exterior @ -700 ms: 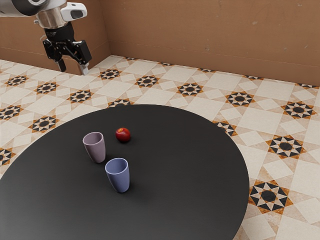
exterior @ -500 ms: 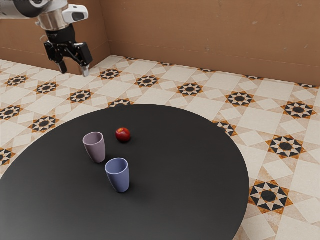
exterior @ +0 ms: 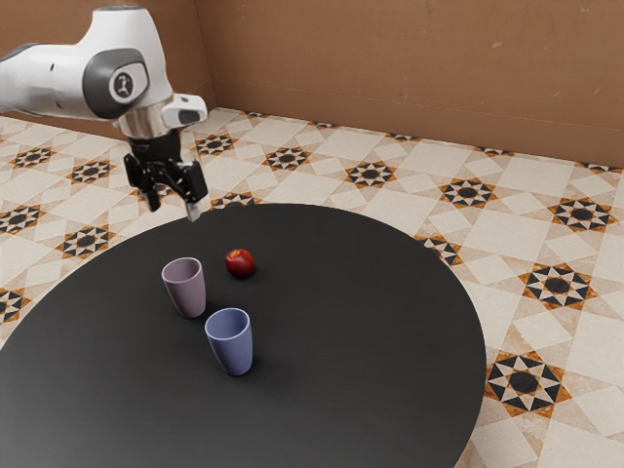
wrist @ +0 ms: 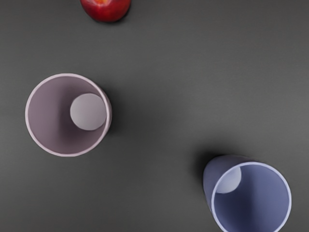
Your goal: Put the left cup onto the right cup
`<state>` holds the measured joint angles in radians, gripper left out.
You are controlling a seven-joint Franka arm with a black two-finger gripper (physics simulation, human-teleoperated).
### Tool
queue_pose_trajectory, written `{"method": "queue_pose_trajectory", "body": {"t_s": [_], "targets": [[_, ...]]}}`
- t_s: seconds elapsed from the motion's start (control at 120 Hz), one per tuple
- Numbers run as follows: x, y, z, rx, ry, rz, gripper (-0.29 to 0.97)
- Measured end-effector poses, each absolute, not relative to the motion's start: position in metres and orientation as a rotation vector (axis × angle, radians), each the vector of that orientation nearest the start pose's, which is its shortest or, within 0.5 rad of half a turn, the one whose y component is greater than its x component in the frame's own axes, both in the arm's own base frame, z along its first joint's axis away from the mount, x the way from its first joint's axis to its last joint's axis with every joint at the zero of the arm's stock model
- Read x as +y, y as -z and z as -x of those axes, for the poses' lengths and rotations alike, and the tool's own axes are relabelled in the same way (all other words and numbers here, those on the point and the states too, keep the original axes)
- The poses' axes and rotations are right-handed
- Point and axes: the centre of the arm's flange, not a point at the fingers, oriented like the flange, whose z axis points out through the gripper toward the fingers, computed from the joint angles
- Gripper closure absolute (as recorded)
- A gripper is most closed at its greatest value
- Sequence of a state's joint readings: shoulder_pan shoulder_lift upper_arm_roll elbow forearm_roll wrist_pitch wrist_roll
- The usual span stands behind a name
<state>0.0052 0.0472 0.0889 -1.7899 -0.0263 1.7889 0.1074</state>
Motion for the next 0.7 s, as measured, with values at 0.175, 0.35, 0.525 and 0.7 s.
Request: {"method": "queue_pose_trajectory", "body": {"t_s": [0.175,0.35,0.525,0.7], "targets": [[0.053,-0.475,-0.575,0.024,-0.084,3.165,0.03],[0.054,-0.448,-0.587,0.041,-0.077,3.159,0.03],[0.056,-0.423,-0.6,0.055,-0.095,3.149,0.03],[0.062,-0.405,-0.606,0.056,-0.101,3.145,0.03]]}}
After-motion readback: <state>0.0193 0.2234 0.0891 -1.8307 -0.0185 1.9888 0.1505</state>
